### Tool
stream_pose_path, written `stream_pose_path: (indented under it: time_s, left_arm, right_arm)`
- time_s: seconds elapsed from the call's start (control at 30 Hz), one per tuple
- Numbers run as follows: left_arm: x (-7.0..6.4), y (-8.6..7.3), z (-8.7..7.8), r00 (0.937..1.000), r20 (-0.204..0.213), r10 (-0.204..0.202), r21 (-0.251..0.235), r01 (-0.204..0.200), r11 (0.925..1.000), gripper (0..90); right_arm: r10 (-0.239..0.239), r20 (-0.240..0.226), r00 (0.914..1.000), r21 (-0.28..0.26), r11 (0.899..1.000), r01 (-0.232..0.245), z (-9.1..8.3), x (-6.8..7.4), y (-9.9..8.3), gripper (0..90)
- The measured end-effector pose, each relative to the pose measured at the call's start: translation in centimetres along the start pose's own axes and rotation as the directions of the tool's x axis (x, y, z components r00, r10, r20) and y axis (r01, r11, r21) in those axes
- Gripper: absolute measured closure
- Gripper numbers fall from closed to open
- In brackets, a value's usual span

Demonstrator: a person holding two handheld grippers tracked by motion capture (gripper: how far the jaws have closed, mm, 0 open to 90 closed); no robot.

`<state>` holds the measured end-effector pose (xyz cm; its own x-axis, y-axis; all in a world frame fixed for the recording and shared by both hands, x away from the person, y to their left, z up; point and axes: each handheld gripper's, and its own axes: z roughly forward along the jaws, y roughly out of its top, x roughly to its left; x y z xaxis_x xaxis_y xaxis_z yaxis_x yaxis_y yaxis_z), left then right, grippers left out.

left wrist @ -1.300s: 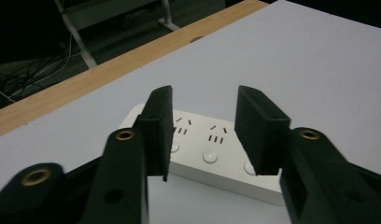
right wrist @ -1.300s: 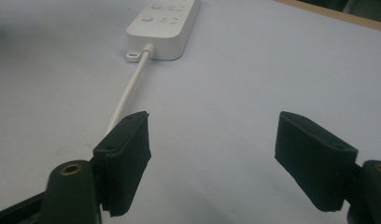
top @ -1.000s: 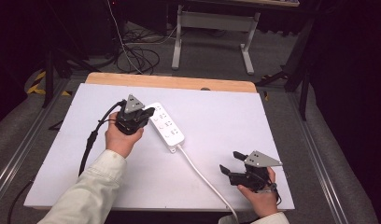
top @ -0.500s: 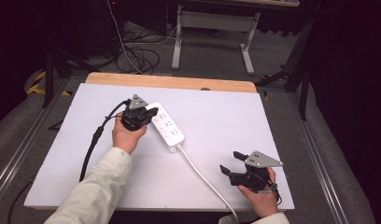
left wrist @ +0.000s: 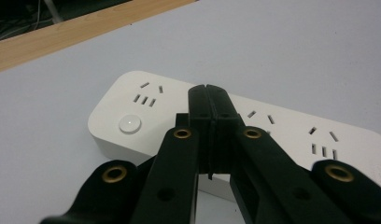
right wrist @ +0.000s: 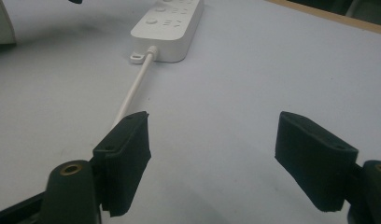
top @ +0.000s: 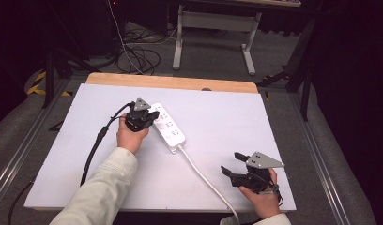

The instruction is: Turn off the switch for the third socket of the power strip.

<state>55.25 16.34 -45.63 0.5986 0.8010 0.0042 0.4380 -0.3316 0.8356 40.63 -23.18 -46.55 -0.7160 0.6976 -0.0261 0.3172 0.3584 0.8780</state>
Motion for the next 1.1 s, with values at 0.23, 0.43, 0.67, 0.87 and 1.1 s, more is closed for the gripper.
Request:
stream_pose_path:
  time_s: [0.23, 0.43, 0.67, 0.87, 1.1]
  left_arm:
    - [0.2, -0.2, 0.5, 0.9999, -0.007, 0.007, 0.003, -0.007, 1.0, 89.9]
    - [0.1, -0.5, 0.9, 0.9995, -0.021, 0.022, 0.036, -0.021, 0.9991, 89.8]
    - [0.2, -0.7, 1.5, 0.9987, -0.034, 0.038, 0.053, -0.036, 0.998, 89.9]
    - [0.1, -0.9, 1.7, 0.998, -0.041, 0.048, 0.052, -0.046, 0.9976, 89.6]
    - [-0.3, -0.8, 1.9, 0.9944, -0.082, 0.065, 0.061, -0.06, 0.9963, 89.7]
  right_arm:
    - [-0.002, -0.002, 1.0, 0.003, 1.0, 0.002, 0.0, 0.0, 0.0, 26.8]
    - [-0.002, -0.006, 1.0, 0.007, 1.0, 0.002, 0.1, 0.0, 0.0, 26.7]
    - [-0.002, -0.008, 1.0, 0.01, 1.0, 0.002, 0.1, 0.0, 0.0, 26.6]
    - [-0.003, -0.011, 0.9999, 0.015, 1.0, 0.004, 0.2, 0.0, -0.1, 26.4]
    - [-0.004, -0.013, 0.9999, 0.012, 1.0, 0.004, 0.1, 0.0, -0.1, 26.4]
